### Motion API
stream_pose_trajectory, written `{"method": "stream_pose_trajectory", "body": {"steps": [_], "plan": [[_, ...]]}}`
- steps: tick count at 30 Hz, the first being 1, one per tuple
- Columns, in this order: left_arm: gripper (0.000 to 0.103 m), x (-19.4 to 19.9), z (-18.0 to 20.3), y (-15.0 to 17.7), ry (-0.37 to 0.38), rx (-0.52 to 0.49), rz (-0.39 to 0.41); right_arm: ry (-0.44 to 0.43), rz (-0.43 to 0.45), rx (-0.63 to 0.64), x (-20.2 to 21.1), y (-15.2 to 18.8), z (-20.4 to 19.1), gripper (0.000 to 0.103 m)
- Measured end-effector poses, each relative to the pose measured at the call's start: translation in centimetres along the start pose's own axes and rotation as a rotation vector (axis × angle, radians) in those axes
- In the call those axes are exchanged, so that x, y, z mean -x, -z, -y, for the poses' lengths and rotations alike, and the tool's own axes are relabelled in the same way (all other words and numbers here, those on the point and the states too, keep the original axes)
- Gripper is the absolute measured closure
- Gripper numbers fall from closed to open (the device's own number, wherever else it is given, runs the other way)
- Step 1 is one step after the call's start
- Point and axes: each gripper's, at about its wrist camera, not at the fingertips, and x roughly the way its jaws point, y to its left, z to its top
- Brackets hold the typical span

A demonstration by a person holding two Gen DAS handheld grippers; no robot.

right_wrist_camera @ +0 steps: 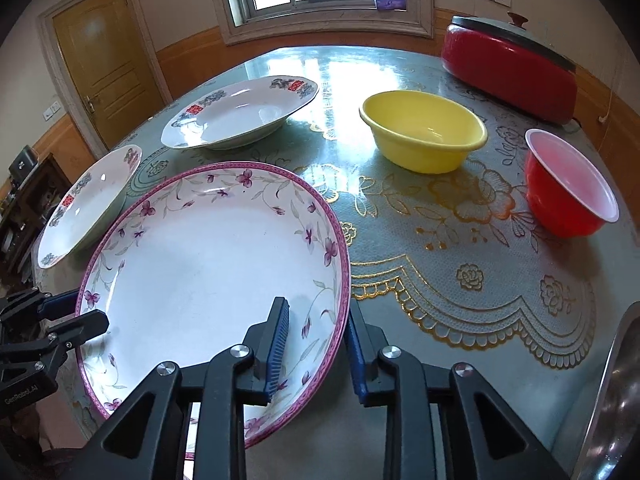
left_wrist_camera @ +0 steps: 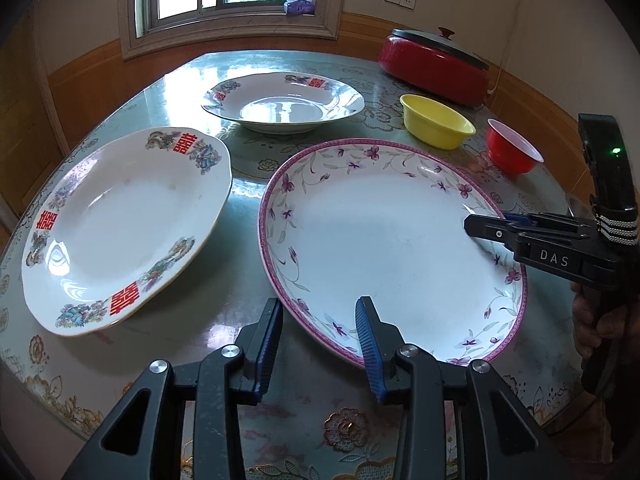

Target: Organize plates and bowls

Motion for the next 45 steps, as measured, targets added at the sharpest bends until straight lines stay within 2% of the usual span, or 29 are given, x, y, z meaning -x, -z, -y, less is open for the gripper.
{"method": "stream_pose_trajectory", "body": {"steps": [5, 11, 14, 18, 23, 26, 28, 36, 41, 45], "plan": [[0.066, 0.6, -0.2, 0.5, 0.012, 0.012, 0.007, 0.017, -0.001, 0.021, 0.2, 0.0, -0.3, 0.079], [0.066, 1.9, -0.4, 1.0, -0.003, 0.021, 0.045, 0.021, -0.009, 0.013, 0.0, -0.1, -0.3, 0.074], [0.059, 2.5, -0.9, 1.3, -0.014, 0.043, 0.063, 0.033, -0.010, 0.015, -0.1, -0.3, -0.4, 0.073], [0.058, 3.5, -1.9, 1.7, -0.033, 0.071, 0.070, 0.047, -0.012, -0.018, -0.2, -0.7, 0.0, 0.073], [0.058, 5.0, -4.1, 2.4, -0.042, 0.130, 0.080, 0.063, 0.065, -0.115, 1.4, -1.6, 1.0, 0.073], [0.058, 5.8, -5.6, 2.3, -0.039, 0.166, 0.099, 0.005, 0.102, -0.128, 2.1, -2.5, 0.5, 0.070], [0.058, 6.2, -6.7, 2.2, -0.036, 0.192, 0.110, -0.070, 0.111, -0.123, 2.2, -3.0, -0.4, 0.068], [0.040, 8.0, -10.5, 0.9, -0.095, 0.239, 0.181, -0.319, 0.087, -0.007, 0.8, -5.4, -7.5, 0.064], [0.038, 8.5, -13.8, 0.2, -0.118, 0.277, 0.198, -0.399, 0.052, 0.054, -0.9, -6.6, -12.2, 0.062], [0.034, 8.5, -16.2, -0.5, -0.131, 0.295, 0.212, -0.414, 0.025, 0.059, -2.9, -8.0, -14.7, 0.061]]}}
